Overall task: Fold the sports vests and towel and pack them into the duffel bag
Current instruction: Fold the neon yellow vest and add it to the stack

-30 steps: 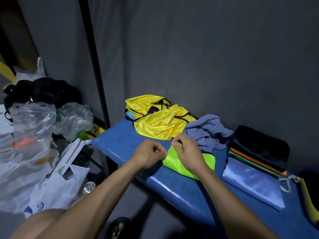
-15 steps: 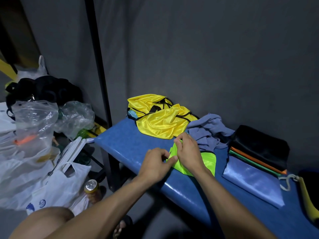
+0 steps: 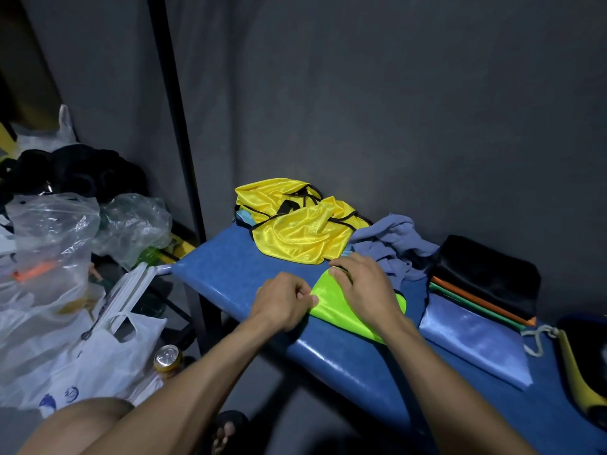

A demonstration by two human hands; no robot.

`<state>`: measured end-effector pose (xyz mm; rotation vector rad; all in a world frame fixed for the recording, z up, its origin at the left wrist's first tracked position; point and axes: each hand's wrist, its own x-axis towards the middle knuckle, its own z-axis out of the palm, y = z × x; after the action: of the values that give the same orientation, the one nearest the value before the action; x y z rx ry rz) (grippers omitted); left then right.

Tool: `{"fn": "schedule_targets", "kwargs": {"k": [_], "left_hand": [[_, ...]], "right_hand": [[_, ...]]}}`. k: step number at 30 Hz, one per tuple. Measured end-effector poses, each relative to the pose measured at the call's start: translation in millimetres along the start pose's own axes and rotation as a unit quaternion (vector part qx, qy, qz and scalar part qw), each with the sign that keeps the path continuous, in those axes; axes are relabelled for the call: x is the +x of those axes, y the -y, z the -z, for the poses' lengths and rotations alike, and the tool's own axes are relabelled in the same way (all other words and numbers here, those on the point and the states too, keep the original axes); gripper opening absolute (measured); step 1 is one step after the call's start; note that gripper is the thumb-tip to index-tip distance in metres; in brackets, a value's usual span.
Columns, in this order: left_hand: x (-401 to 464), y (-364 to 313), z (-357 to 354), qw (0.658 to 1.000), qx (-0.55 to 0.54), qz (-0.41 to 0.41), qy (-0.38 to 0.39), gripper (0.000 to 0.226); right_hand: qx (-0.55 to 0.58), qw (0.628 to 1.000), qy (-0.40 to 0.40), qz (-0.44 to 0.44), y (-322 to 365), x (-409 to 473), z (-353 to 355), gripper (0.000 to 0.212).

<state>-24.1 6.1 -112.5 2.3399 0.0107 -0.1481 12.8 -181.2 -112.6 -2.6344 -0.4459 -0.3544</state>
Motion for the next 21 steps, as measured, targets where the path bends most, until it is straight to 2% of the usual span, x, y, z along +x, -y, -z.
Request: {"fn": "schedule_targets", "kwargs": {"k": [3,6,9,11,13,15,16,18,19,21], "left_hand": [[0.1,-11.7,1.3,0.999,0.037,0.001,0.008,0.034],[1.3,-20.8,-11.3,0.990,0.126,-0.025,-0.057,0.042],[5.5,-18.9,-24.9,0.972,0.205,-0.041,-0.104,0.037],[7.3,-17.3,-26.6,0.971,0.209,-0.043,-0.108,0.035],[8.5,-18.6,-26.9,0.971,0.212,-0.032,-0.107,0.032],[9.7,-22.5,-24.7,0.967,0.218,-0.051,-0.119,0.018],[11.9,-23.1,-23.6,0.967,0.218,-0.073,-0.115,0.019],[21.1,-23.6,-21.7,0.960,0.224,-0.154,-0.071,0.055],[25.4,-24.2,-19.8,0.955,0.229,-0.181,-0.051,0.062],[31.9,-26.3,-17.4,0.948,0.250,-0.194,-0.041,0.053]], "right_hand": [[-0.009,1.000,-0.016,-0.001,-2.1,-1.9,-0.9,0.026],[-0.007,1.000,-0.028,-0.011,2.1,-1.7,-9.6,0.024],[-0.020,0.999,-0.034,-0.011,4.6,-1.8,-9.3,0.027],[-0.066,0.997,-0.047,0.012,1.3,-5.1,-4.2,0.030],[-0.139,0.987,-0.075,0.039,-7.4,-13.0,4.9,0.023],[-0.198,0.974,-0.105,0.037,-20.7,-25.6,17.5,0.016],[-0.215,0.969,-0.119,0.018,-27.8,-32.8,22.7,0.017],[-0.234,0.963,-0.126,-0.044,-38.1,-45.5,30.9,0.028],[-0.229,0.963,-0.117,-0.085,-39.3,-50.5,33.6,0.032],[-0.171,0.966,-0.080,-0.174,-39.3,-55.2,36.0,0.036]]}}
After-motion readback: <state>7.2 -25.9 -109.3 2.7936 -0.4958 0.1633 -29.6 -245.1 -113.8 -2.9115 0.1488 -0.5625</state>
